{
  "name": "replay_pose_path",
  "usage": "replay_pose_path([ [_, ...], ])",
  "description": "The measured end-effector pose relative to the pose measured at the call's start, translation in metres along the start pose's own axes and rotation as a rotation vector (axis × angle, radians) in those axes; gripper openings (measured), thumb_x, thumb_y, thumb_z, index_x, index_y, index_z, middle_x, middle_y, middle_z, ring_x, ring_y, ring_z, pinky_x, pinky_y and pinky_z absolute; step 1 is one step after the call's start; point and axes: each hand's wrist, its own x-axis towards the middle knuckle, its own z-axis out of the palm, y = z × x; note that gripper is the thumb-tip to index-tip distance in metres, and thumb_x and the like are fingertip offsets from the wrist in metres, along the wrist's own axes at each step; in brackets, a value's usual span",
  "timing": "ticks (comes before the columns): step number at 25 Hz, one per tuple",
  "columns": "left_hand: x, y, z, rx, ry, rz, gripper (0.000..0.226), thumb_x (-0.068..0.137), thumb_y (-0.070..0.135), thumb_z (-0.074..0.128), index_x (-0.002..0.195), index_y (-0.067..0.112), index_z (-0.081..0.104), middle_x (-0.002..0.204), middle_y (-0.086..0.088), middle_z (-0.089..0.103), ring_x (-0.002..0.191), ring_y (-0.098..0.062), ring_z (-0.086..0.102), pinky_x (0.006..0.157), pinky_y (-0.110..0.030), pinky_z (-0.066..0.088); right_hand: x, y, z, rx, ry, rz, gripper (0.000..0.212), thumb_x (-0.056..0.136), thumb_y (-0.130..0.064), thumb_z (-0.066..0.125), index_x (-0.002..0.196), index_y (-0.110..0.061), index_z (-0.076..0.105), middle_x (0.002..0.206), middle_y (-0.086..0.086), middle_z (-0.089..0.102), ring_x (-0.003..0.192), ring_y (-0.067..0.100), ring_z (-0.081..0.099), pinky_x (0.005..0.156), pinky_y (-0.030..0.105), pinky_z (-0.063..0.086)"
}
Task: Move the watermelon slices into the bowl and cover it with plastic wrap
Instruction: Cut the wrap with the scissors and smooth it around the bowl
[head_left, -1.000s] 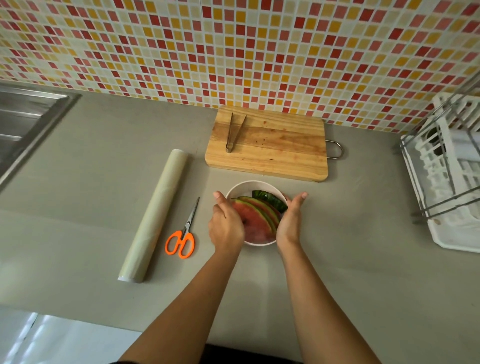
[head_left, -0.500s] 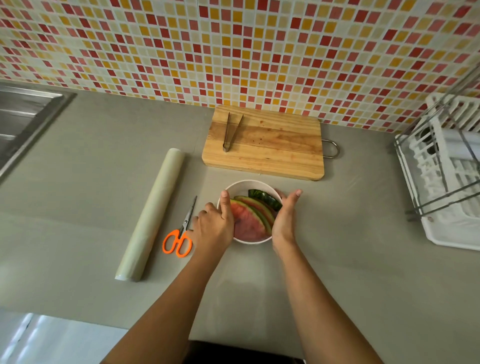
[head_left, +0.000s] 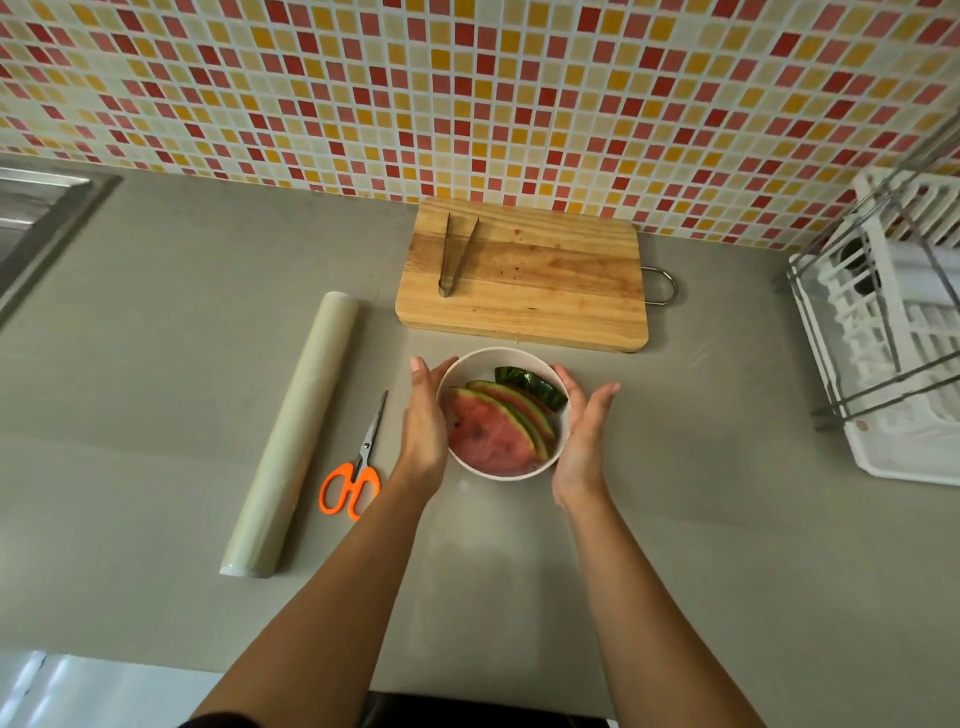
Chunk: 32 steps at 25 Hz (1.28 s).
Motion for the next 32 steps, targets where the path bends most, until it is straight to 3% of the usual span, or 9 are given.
replay_pose_path([
  [3,0.008,0.004,0.001,0.010,-0.031,0.014,0.070,0.093,0.063,0.010,0.120,0.023,0.061,0.114,-0.012,0.068,0.107,-0.025,0.065,0.093,-0.043,0.052,0.011,-0.007,-0.001,0.006,-0.044,0.004,0.071,0.089,-0.064,-0.001,0.128,-0.029,0.047,0.129,0.009,0.057,0.114,0.018,0.058,0.095,0.034,0.047],
  [6,0.011,0.000,-0.001,0.010,-0.048,0.014,0.072,0.095,0.059,0.007,0.127,0.018,0.057,0.119,-0.015,0.065,0.111,-0.028,0.062,0.094,-0.045,0.051,0.012,-0.007,-0.004,-0.115,-0.101,-0.017,0.073,0.090,-0.063,0.001,0.139,-0.022,0.037,0.139,0.013,0.049,0.112,0.015,0.057,0.088,0.026,0.051],
  [10,0.012,0.002,-0.009,0.098,-0.094,-0.010,0.080,0.089,0.067,0.008,0.142,0.017,0.041,0.138,-0.014,0.053,0.125,-0.026,0.052,0.106,-0.048,0.041,0.005,-0.013,-0.023,-0.272,-0.191,-0.072,0.116,0.056,-0.089,0.047,0.147,-0.024,0.019,0.151,-0.007,0.029,0.131,0.003,0.037,0.105,0.022,0.038],
  [12,0.009,0.002,-0.018,0.183,-0.109,0.014,0.081,0.085,0.074,0.013,0.145,0.025,0.035,0.148,-0.004,0.042,0.134,-0.018,0.041,0.113,-0.044,0.031,0.002,-0.011,-0.044,-0.416,-0.277,-0.083,0.115,0.049,-0.077,0.070,0.144,-0.036,0.019,0.145,-0.023,0.030,0.126,-0.015,0.034,0.096,0.011,0.038],
  [14,0.004,0.005,-0.025,0.264,-0.176,0.044,0.078,0.079,0.081,0.017,0.138,0.037,0.042,0.145,0.004,0.045,0.133,-0.011,0.042,0.114,-0.041,0.029,-0.005,-0.008,-0.060,-0.623,-0.369,-0.078,0.122,0.044,-0.063,0.083,0.144,-0.044,0.015,0.141,-0.030,0.034,0.126,-0.016,0.034,0.097,0.013,0.036],
  [20,0.002,0.013,-0.029,0.334,-0.272,0.054,0.075,0.075,0.085,0.018,0.122,0.041,0.057,0.127,-0.001,0.062,0.121,-0.015,0.055,0.109,-0.045,0.037,-0.002,0.001,-0.050,-0.909,-0.230,-0.317,0.126,0.042,-0.045,0.090,0.146,-0.018,0.025,0.145,0.000,0.043,0.132,0.017,0.041,0.103,0.028,0.036],
  [26,0.005,0.012,-0.030,0.439,-0.228,0.041,0.076,0.070,0.090,0.017,0.122,0.049,0.055,0.130,-0.003,0.060,0.123,-0.021,0.053,0.108,-0.048,0.036,-0.002,0.008,-0.048,-1.013,-0.142,-0.404,0.114,0.053,-0.036,0.090,0.144,-0.010,0.027,0.143,0.011,0.044,0.129,0.028,0.045,0.099,0.030,0.038],
  [30,0.001,0.017,-0.033,0.447,-0.257,0.029,0.059,0.069,0.091,0.016,0.107,0.066,0.054,0.134,0.005,0.056,0.126,-0.016,0.049,0.112,-0.046,0.032,-0.001,0.001,-0.055,-1.082,-0.221,-0.385,0.118,0.057,-0.029,0.088,0.148,-0.014,0.015,0.152,0.007,0.031,0.136,0.020,0.034,0.102,0.017,0.026],
  [32,-0.001,0.019,-0.033,0.438,-0.228,0.033,0.073,0.064,0.094,0.014,0.116,0.060,0.053,0.136,0.004,0.053,0.128,-0.015,0.046,0.113,-0.044,0.030,-0.007,-0.005,-0.061,-1.052,-0.269,-0.275,0.128,0.055,-0.040,0.087,0.150,-0.024,0.003,0.154,-0.007,0.021,0.136,0.003,0.020,0.104,0.016,0.019],
])
